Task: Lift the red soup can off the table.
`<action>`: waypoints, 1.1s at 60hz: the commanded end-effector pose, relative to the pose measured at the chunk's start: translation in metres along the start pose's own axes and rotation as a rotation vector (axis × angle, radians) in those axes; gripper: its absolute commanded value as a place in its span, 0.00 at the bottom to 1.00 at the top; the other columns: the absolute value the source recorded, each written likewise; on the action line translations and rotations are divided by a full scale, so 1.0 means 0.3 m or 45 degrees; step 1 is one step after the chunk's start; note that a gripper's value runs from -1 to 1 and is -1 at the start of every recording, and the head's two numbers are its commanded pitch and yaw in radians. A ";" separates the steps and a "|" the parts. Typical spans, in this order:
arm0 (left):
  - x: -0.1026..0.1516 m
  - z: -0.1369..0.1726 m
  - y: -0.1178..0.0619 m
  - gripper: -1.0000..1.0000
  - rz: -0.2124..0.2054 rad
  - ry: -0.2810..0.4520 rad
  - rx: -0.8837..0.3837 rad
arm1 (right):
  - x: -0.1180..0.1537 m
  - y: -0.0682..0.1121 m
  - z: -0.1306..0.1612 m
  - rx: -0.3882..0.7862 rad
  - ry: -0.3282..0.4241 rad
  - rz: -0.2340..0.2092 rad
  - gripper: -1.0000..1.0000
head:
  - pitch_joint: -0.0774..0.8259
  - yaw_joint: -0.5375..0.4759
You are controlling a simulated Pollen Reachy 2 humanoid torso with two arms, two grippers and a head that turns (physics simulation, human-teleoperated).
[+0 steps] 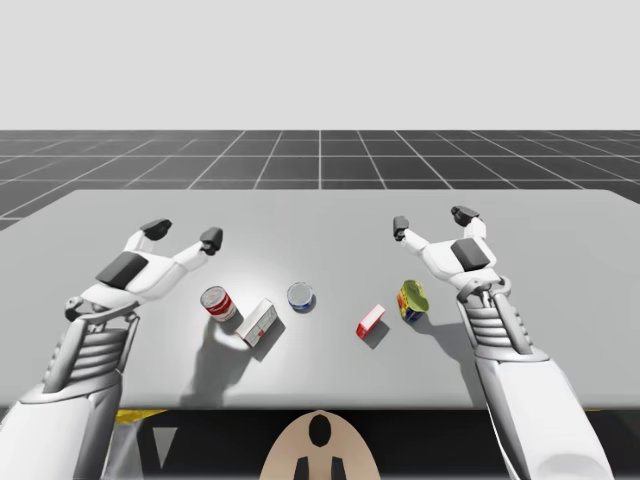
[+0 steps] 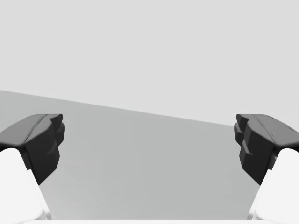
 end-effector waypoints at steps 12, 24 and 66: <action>-0.031 0.247 0.074 0.00 -0.071 0.127 -0.209 | -0.003 0.000 -0.002 -0.003 0.003 0.003 0.00 | 0.82 0.91; -0.142 0.341 0.131 0.00 -0.040 0.226 -0.296 | -0.002 0.000 -0.004 -0.002 0.001 0.002 0.00 | 0.82 0.91; -0.382 0.186 0.073 0.00 0.040 0.438 -0.354 | 0.008 -0.005 -0.001 -0.005 -0.024 0.013 0.00 | 0.83 0.89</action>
